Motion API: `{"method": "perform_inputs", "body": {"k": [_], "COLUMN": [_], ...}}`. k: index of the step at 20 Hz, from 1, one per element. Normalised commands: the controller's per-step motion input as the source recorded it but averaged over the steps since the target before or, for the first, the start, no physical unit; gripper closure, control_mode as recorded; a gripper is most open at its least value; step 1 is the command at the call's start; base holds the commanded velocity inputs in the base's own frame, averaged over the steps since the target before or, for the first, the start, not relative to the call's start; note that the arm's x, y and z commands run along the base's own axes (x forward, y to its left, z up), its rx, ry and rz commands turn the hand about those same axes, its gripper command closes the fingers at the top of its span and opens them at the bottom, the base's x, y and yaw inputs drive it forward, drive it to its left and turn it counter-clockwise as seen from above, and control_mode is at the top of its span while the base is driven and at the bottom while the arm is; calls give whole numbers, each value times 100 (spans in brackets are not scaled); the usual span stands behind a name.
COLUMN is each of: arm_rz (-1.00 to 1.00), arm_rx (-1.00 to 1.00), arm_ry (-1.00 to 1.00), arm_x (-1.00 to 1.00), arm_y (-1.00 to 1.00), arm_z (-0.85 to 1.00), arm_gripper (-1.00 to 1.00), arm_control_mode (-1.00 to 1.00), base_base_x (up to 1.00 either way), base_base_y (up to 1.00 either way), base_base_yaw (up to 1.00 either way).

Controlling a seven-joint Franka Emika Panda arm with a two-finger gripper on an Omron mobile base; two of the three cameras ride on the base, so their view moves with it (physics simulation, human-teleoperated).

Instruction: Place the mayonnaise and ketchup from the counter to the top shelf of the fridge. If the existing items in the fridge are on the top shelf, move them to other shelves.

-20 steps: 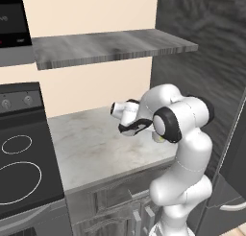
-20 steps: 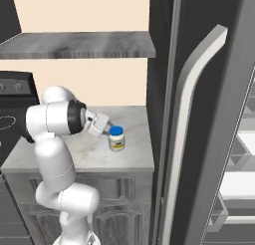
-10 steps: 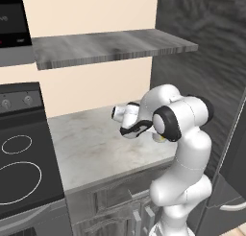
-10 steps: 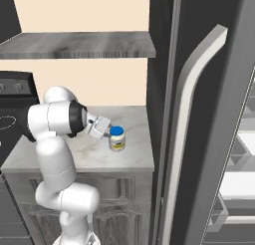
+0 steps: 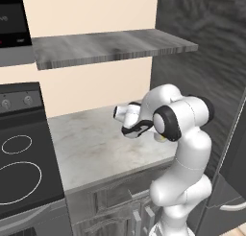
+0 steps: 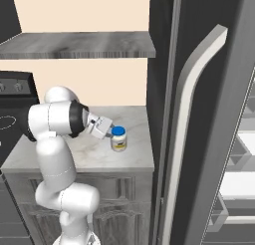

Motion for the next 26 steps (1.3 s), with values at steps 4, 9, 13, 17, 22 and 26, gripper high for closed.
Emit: {"method": "perform_inputs", "body": {"k": [4,9,13,17,22,26], "arm_rz": [0,0,0,0,1,5], "arm_rx": [0,0,0,0,0,-1], "arm_ry": [0,0,0,-8,-22,-26], "arm_x": [0,0,0,-4,-36,-61], "arm_y": [-25,-10,0,0,19,34], "arm_z": [0,0,0,27,94,100], "arm_gripper": [-100,100,100,100,100,100], "arm_control_mode": [-100,-100,-100,-100,-100,-100], "base_base_x": [0,0,0,0,0,0], "base_base_y": [0,0,0,0,0,0], "base_base_yaw": [0,0,0,0,0,0]}}
